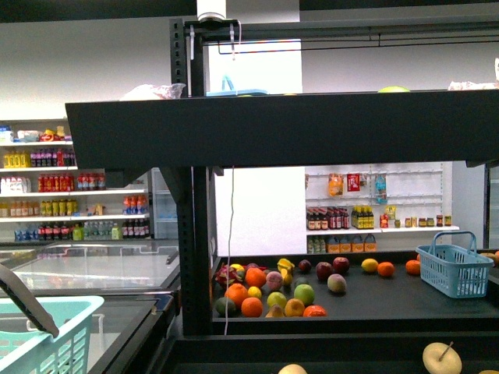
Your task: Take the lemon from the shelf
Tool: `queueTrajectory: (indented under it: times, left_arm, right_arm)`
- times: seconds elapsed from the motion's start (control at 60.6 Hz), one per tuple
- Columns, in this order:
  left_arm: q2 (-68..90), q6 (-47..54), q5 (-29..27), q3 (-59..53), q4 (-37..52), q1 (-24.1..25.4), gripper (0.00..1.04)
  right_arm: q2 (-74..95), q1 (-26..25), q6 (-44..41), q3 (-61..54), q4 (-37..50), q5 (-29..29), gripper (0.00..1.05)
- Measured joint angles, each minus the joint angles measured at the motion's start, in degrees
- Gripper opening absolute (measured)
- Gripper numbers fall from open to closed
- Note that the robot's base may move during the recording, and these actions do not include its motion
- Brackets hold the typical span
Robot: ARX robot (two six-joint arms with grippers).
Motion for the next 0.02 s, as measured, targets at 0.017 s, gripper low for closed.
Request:
queueTrajectory:
  times: [0.017]
  left_arm:
    - [0.0,0.0,0.0,0.0,0.0,0.0,0.97]
  right_arm:
    - [0.0,0.0,0.0,0.0,0.0,0.0,1.02]
